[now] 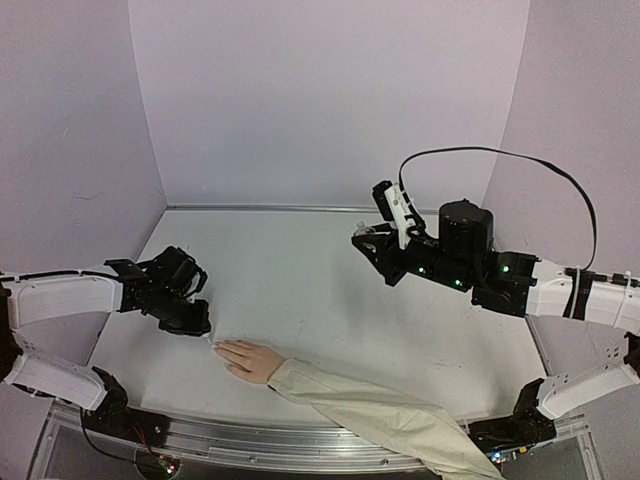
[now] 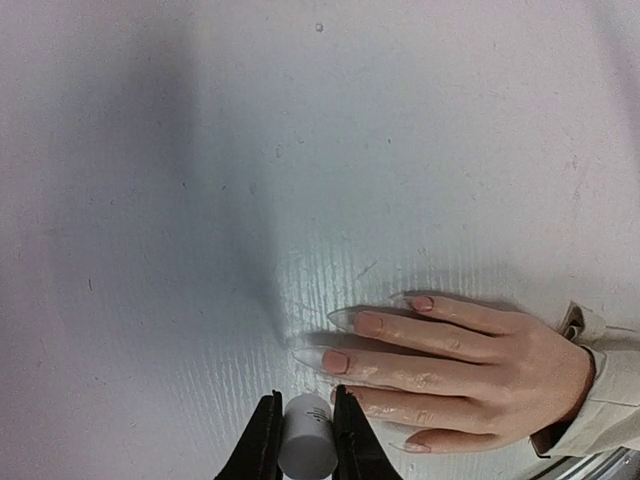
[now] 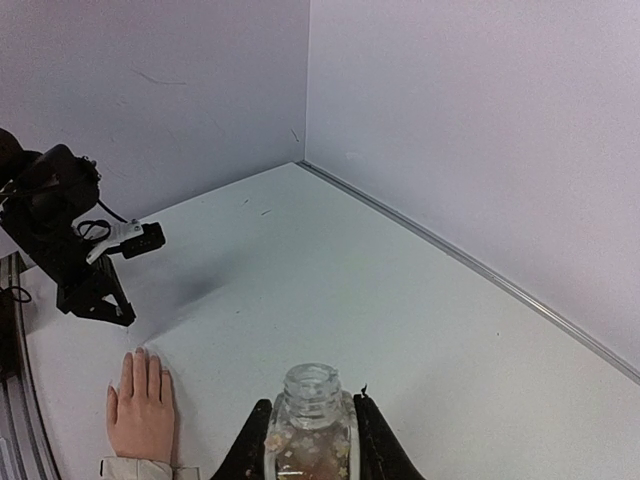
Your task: Paint the nails
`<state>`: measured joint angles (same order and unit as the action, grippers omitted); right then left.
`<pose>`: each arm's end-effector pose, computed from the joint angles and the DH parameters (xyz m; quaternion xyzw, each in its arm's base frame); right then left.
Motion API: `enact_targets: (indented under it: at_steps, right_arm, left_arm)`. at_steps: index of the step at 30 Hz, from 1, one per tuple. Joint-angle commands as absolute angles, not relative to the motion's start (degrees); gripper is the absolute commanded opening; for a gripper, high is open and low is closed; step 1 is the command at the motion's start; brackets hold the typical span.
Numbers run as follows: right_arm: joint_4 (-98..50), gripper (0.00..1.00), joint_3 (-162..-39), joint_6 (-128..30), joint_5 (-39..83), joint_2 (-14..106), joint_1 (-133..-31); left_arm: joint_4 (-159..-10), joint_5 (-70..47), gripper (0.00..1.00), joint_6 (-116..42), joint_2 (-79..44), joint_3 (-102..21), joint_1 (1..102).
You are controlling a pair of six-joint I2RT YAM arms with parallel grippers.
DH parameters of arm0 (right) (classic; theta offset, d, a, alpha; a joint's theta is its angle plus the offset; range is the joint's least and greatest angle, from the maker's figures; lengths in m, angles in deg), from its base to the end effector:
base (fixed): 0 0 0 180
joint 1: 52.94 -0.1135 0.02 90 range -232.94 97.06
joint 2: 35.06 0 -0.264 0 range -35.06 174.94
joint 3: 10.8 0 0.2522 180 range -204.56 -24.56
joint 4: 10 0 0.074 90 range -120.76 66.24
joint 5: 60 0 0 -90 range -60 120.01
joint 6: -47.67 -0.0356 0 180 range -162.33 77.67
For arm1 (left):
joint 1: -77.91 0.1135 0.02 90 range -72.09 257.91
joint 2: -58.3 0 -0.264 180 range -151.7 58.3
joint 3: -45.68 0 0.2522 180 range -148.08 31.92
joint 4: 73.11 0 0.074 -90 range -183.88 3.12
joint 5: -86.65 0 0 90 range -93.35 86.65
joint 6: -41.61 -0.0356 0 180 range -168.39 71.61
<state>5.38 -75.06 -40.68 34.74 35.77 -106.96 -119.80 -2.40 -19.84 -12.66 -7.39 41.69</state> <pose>0.1740 0.2346 0.3508 -0.2758 0.5896 0.3106 0.6927 0.1786 -0.1301 0.1866 0.0634 0.9734 -0.1110 0.1901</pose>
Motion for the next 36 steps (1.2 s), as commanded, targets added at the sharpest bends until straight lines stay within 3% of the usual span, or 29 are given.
enact_targets:
  at_steps: [1,36]
  right_arm:
    - [9.20,0.00,-75.69,-41.36,34.67,33.98,-106.97]
    - [9.20,0.00,-75.72,-41.09,34.84,34.20,-106.98]
  left_arm:
    - [-120.21,-6.02,0.00,-19.17,-10.01,-9.30,41.35]
    - [-117.19,-2.52,0.00,-19.72,-16.35,-9.21,40.38]
